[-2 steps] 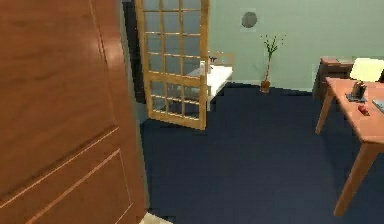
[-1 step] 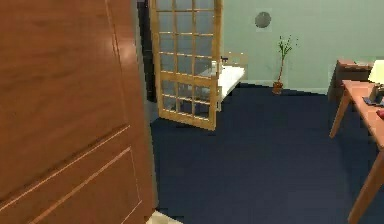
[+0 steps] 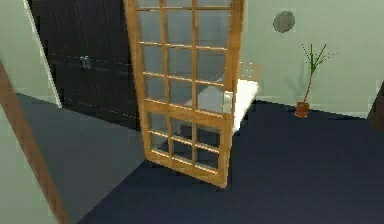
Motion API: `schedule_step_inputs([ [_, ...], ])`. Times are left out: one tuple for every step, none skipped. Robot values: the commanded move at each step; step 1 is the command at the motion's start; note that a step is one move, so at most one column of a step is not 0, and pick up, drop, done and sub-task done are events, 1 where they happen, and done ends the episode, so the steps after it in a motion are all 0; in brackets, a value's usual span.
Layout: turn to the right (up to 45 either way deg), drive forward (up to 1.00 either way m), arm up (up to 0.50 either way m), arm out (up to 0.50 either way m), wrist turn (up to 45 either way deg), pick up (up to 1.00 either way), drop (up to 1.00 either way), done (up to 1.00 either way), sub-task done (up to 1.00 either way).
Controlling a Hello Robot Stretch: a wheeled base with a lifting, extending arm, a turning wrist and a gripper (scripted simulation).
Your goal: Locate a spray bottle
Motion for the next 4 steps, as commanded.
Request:
schedule_step_inputs([
  [0.0,0.15,0.0,0.0,0.0,0.0,0.0,0.0,0.0],
  [-21.0,0.0,0.0,0.0,0.0,0.0,0.0,0.0,0.0],
  [0.0,1.0,0.0,0.0,0.0,0.0,0.0,0.0,0.0],
  [3.0,0.0,0.0,0.0,0.0,0.0,0.0,0.0,0.0],
])
